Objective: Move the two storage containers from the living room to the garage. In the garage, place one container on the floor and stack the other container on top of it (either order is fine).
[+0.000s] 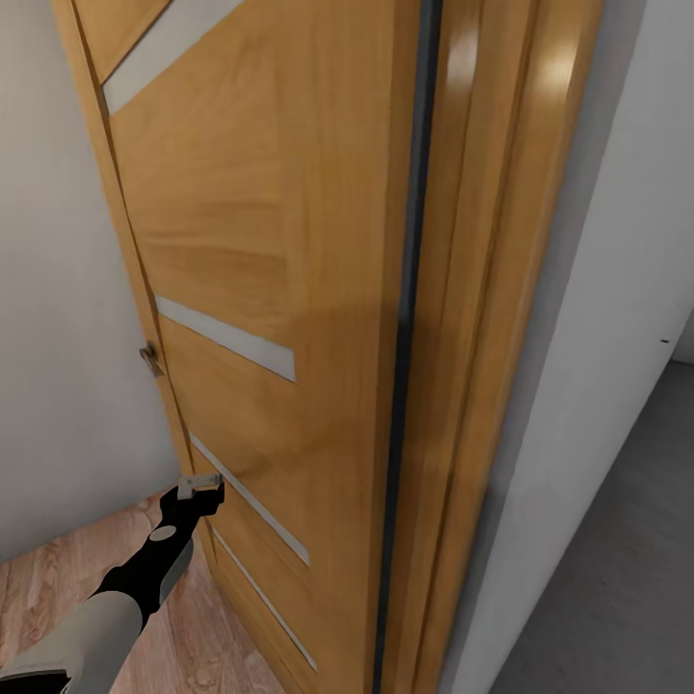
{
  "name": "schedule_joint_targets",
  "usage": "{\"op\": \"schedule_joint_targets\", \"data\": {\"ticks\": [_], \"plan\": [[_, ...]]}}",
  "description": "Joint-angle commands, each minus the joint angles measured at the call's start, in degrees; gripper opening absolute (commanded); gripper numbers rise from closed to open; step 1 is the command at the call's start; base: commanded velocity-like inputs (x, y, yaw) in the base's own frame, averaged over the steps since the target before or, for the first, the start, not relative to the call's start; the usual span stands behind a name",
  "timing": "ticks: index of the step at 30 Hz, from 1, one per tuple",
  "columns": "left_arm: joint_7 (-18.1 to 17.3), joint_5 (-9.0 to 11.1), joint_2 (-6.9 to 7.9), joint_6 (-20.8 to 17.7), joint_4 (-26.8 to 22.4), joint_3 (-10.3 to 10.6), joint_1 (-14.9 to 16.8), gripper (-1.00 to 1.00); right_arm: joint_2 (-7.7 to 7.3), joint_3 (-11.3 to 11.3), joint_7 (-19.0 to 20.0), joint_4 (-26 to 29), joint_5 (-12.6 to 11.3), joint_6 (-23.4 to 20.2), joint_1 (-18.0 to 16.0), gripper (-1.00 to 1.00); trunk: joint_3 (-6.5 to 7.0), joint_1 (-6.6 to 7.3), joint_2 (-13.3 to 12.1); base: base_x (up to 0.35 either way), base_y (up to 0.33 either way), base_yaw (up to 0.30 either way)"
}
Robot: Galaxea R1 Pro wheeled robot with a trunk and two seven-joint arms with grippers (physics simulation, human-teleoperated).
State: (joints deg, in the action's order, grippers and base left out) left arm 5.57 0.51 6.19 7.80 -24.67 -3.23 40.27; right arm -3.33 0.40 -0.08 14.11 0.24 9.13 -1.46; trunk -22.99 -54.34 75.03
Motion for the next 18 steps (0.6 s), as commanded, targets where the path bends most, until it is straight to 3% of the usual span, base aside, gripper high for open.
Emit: {"op": "schedule_joint_targets", "data": {"ticks": [1, 18], "plan": [[-0.1, 0.0, -0.04, 0.2, 0.0, 0.1, 0.1, 1.00, -0.01, 0.0, 0.0, 0.0, 0.0, 0.2, 0.0, 1.00, -0.05, 0.00, 0.0, 0.000, 0.000, 0.000], [-0.1, 0.0, -0.02, 0.2, 0.1, 0.0, 0.1, 1.00, -0.01, 0.0, 0.0, 0.0, 0.0, 0.2, 0.0, 1.00, -0.05, 0.00, 0.0, 0.031, 0.000, 0.000]]}}
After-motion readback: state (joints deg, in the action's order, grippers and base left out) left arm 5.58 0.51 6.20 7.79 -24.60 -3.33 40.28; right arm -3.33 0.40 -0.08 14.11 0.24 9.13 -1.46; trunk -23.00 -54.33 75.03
